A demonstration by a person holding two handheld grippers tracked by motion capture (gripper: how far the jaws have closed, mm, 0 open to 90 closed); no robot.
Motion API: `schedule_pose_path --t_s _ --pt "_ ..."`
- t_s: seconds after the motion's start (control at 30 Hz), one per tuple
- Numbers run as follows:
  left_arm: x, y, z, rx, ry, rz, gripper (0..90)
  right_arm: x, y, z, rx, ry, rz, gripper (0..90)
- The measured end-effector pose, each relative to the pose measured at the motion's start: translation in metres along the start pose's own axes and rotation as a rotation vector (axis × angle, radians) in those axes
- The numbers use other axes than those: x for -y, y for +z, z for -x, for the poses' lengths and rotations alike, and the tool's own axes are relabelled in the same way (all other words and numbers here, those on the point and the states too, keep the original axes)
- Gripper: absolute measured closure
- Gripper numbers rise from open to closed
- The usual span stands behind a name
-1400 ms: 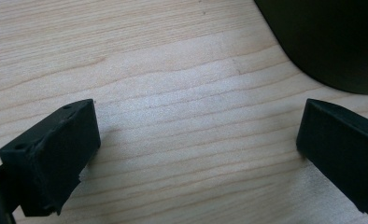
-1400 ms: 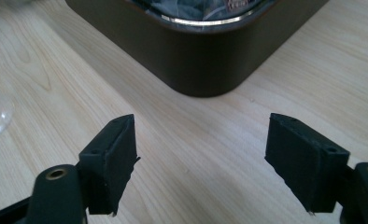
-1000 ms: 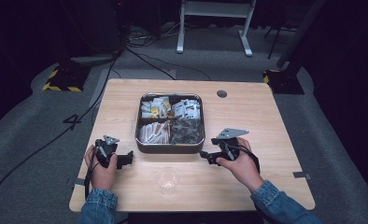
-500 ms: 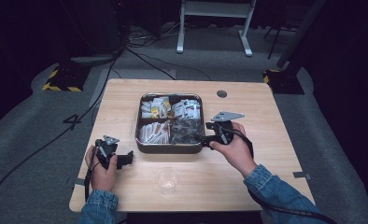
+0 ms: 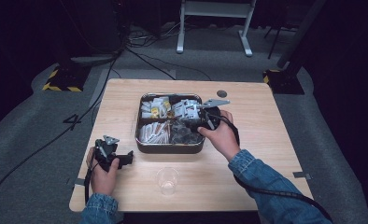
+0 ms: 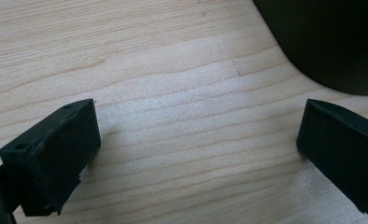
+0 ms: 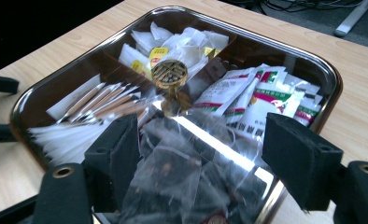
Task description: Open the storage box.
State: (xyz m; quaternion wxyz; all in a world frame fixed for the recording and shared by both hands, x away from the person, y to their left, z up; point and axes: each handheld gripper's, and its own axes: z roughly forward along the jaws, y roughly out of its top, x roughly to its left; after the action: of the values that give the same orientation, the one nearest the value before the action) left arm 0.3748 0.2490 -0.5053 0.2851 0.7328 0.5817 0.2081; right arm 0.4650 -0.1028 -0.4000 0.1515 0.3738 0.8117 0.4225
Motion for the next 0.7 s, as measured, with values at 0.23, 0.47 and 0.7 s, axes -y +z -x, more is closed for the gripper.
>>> schedule_pose_path --t_s 0.23,0.47,0.7 --pt "0.001 0.0 0.001 -0.012 -0.009 0.002 0.1 -0.013 0.03 -0.002 -0.02 0.022 -0.013 31.2" --pt "0.001 0.0 0.001 -0.013 -0.009 0.002 0.1 -0.02 0.055 -0.009 -0.023 0.022 -0.026 31.9" --pt "0.001 0.0 0.001 -0.012 -0.008 0.002 0.1 -0.022 0.072 -0.015 -0.019 0.049 -0.031 33.0"
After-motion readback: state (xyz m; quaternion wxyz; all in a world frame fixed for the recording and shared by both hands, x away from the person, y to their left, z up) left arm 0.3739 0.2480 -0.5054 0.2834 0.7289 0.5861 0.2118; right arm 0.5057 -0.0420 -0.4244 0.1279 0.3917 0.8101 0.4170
